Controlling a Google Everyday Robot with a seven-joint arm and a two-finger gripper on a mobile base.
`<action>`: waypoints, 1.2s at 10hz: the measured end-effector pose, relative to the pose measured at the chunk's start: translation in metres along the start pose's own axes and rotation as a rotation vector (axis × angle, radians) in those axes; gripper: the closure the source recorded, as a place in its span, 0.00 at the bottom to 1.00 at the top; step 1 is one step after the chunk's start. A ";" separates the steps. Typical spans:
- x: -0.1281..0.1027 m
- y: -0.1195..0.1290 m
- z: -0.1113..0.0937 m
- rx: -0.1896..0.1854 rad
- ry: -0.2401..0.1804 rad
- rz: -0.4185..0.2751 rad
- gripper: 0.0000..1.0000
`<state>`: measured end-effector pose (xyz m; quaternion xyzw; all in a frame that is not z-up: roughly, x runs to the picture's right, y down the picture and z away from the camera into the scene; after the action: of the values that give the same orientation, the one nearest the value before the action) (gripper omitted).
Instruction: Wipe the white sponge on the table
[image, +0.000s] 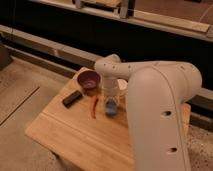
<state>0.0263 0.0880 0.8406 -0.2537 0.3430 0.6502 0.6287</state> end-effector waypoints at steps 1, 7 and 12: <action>-0.001 0.011 0.002 0.010 0.001 -0.027 1.00; 0.021 0.067 0.002 0.041 -0.030 -0.185 1.00; 0.076 0.054 0.013 0.075 -0.044 -0.237 1.00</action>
<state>-0.0322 0.1488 0.7979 -0.2543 0.3211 0.5635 0.7174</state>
